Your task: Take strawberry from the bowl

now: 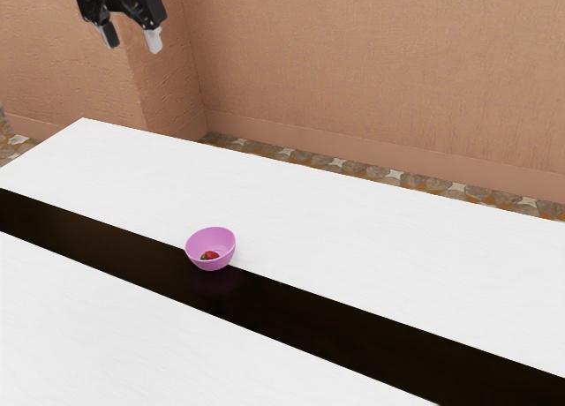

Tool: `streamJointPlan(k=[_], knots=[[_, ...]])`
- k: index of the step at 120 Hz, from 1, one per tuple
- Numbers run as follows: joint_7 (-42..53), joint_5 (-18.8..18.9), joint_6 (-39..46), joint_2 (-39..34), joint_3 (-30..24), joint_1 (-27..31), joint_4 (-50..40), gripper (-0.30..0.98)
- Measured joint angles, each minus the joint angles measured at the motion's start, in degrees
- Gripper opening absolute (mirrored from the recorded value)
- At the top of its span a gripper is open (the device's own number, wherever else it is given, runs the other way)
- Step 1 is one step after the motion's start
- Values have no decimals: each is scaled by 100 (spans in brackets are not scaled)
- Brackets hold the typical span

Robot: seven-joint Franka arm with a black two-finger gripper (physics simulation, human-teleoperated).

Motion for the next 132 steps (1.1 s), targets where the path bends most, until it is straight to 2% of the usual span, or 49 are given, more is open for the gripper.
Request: streamJointPlan(k=[14, 16, 23, 28, 36, 43, 52, 59, 74, 91, 132], knots=[[-32, 62, -81, 176, 12, -181, -170, 69], [-37, 62, -43, 54, 12, -164, -411, 69], [-52, 126, 465, -682, 1, -186, -2111, 69], [-81, 188, 823, -804, 15, -452, -3018, 69], [-138, 355, 1482, -63, 9, -949, -3559, 68], [-181, 489, 2137, 420, 32, -648, -3878, 68], [-206, 818, 2789, 620, 55, -438, -4034, 68], [-213, 987, 3142, 653, 45, -441, -4076, 62], [-67, 1169, 3676, 669, 38, -420, -4271, 44], [123, 1386, 4295, 657, 37, -314, -4763, 34], [471, 1477, 5167, 1175, 27, 102, -4838, 27]])
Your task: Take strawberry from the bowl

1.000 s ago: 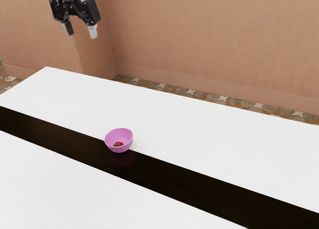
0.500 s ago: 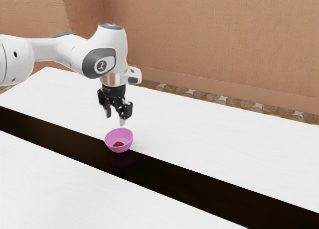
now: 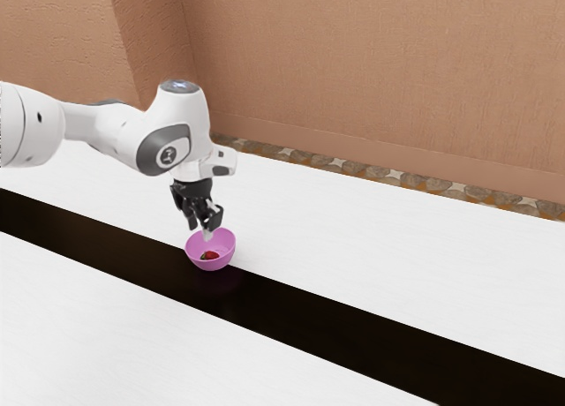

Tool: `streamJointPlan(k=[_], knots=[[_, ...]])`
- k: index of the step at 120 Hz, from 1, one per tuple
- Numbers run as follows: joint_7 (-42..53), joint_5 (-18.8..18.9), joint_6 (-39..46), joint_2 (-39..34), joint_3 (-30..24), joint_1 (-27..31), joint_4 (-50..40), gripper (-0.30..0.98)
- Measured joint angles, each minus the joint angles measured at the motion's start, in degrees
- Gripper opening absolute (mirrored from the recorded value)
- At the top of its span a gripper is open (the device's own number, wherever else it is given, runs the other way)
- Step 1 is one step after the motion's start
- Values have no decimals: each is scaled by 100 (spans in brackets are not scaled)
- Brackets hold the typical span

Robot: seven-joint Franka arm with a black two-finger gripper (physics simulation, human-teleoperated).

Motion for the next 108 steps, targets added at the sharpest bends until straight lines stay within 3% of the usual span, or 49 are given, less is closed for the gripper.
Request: streamJointPlan(k=[64, 108], knots=[[302, 9, 507, 518, 0, 155, -5, 25], [1085, 45, 901, 655, -1, 222, -99, 25]])
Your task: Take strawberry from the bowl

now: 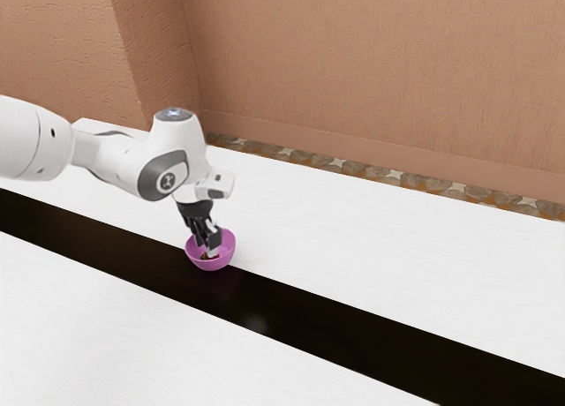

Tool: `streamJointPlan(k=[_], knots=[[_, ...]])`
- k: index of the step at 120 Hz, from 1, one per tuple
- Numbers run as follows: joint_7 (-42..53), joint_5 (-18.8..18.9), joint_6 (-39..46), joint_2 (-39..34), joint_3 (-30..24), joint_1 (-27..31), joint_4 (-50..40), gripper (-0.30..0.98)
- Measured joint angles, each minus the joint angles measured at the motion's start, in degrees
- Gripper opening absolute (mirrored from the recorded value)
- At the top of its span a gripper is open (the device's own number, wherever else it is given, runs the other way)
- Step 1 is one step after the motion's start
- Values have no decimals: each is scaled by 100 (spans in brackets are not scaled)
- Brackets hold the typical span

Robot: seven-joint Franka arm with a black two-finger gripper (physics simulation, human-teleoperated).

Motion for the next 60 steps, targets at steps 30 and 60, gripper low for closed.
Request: streamJointPlan(k=[30, 60], knots=[[415, -19, 115, 108, 0, 67, 8, 25], [727, -3, 295, 292, 9, 73, 31, 25]])
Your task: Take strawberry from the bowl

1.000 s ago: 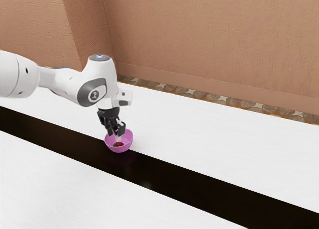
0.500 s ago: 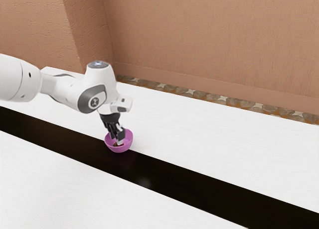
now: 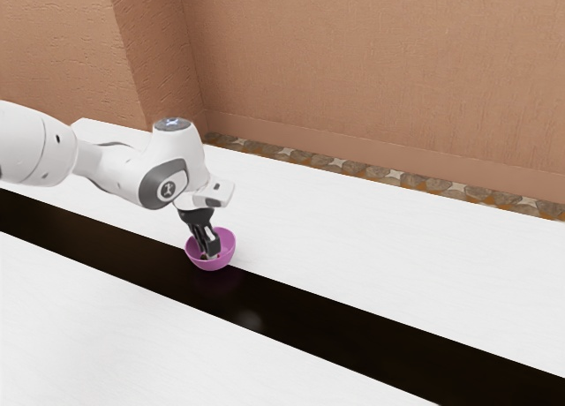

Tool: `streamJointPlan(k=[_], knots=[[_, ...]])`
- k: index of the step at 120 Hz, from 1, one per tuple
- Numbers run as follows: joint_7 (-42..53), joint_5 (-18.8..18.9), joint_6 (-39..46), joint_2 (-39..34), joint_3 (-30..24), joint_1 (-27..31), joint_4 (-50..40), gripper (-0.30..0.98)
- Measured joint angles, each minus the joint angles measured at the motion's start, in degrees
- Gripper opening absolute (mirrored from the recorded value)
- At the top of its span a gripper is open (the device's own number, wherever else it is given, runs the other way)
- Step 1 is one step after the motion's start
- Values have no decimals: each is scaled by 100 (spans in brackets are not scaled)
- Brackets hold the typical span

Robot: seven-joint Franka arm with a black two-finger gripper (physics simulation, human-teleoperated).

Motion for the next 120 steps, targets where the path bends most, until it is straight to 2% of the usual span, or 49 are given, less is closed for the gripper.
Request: streamJointPlan(k=[46, 68, 88, 102, 120], knots=[[271, -2, 140, 61, 21, 2, 3, 12], [308, 35, 146, -224, -11, 46, 6, 8], [289, 56, 100, -608, -656, -206, -17, 5], [245, 66, 99, -402, -745, -474, -45, 4], [209, 79, 217, -48, -715, -535, -45, 5]])
